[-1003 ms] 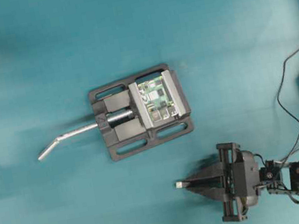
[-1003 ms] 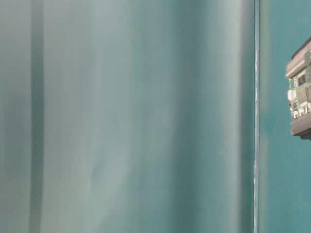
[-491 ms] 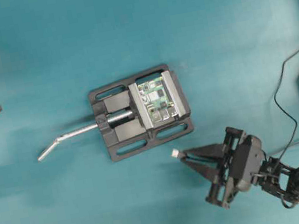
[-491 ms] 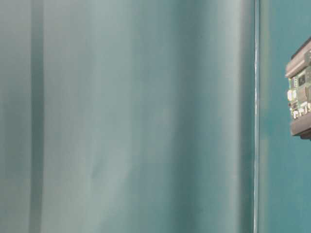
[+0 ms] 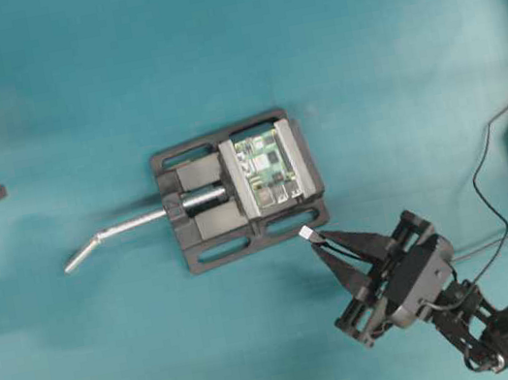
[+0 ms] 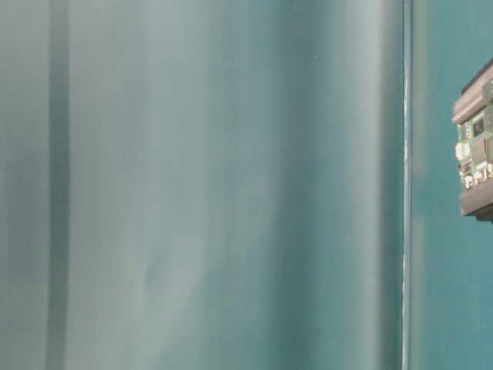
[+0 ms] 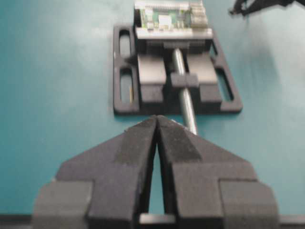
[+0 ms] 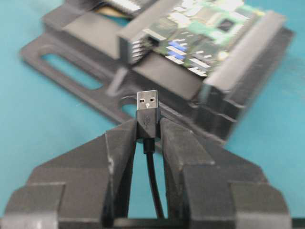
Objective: Insert the USB into the fixed PCB.
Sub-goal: 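Lift the USB plug and swing it toward the board's USB ports, then align the USB plug with the upper-right USB port on the board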
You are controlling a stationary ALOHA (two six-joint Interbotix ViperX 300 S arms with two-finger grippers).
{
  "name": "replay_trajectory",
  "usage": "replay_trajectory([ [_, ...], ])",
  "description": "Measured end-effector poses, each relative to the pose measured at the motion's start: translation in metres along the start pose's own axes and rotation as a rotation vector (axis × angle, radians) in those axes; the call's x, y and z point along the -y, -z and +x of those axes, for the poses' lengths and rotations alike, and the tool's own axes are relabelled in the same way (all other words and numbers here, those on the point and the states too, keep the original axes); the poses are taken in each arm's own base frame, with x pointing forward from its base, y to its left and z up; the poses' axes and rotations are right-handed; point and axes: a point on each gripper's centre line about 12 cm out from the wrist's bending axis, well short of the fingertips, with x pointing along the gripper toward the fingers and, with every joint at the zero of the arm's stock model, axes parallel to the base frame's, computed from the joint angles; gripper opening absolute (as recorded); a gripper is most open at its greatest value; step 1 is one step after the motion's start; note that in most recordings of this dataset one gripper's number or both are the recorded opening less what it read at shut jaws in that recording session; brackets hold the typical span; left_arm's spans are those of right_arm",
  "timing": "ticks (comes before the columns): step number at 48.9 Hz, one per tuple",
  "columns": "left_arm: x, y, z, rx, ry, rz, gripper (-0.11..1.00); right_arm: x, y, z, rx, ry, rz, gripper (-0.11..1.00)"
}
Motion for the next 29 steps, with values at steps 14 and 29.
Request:
replay_trajectory([
  [14, 0.0, -0.001, 0.0, -0.003, 0.002, 0.002, 0.04, -0.005, -0.005, -0.001, 0.023, 0.093, 0.066, 0.19],
  [29, 0.0, -0.001, 0.0, -0.003, 0.002, 0.002, 0.04, -0.013, -0.002, 0.008, 0.046, 0.182, 0.121, 0.19],
])
